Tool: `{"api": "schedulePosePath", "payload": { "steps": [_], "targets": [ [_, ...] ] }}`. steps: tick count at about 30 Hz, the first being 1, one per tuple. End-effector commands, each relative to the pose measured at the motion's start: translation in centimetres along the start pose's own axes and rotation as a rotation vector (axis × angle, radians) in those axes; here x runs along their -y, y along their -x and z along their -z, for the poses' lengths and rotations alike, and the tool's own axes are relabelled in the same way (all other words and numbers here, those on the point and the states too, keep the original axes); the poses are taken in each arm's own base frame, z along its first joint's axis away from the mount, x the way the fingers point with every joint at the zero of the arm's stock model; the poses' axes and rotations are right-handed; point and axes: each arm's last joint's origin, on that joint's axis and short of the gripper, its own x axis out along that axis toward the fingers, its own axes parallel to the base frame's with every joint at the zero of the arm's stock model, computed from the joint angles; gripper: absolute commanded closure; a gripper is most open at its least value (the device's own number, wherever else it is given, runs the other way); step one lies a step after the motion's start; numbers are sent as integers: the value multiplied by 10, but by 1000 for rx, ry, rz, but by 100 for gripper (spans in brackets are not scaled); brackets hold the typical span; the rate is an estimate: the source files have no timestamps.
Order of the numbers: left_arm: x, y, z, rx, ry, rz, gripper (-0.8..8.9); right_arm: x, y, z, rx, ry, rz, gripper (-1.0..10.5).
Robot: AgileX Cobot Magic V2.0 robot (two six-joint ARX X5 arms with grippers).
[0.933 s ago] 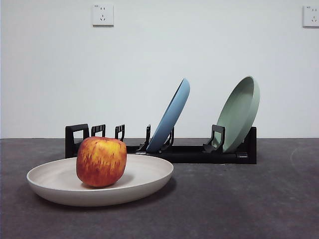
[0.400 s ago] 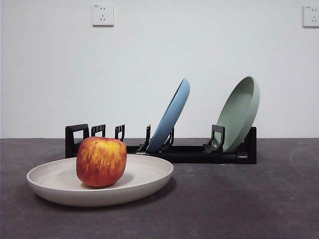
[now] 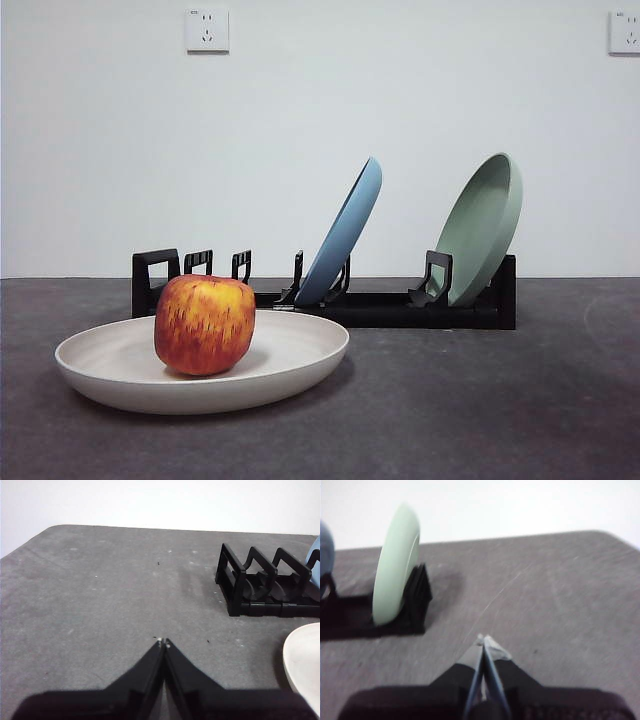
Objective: Take the yellow plate from the plate rack,put the plate on the table,take the apple from the table,put the apple in the plate
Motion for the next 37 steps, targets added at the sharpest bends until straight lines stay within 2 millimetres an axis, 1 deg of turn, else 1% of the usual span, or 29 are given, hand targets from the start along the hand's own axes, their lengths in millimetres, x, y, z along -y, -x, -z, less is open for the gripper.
{"api": "schedulePosePath", "payload": {
  "steps": [1, 8, 13, 16, 21, 37],
  "targets": [
    [0, -1, 4, -10, -8, 8, 816, 0, -1, 14, 7, -18, -29, 963],
    [0, -1, 4, -10, -8, 8, 816, -2, -2, 30, -14, -25, -104, 963],
    [0, -1, 4, -10, -8, 8, 816, -3, -2, 30, -18, -20, -143, 963],
    [0, -1, 4, -10, -8, 8, 816, -4, -2, 30, -26, -61, -184, 963],
    [0, -1, 4, -10, -8, 8, 816, -3, -2, 30, -23, -61, -151, 963],
    [0, -1, 4, -10, -8, 8, 816, -3, -2, 30, -23, -61, -150, 963]
  ]
}}
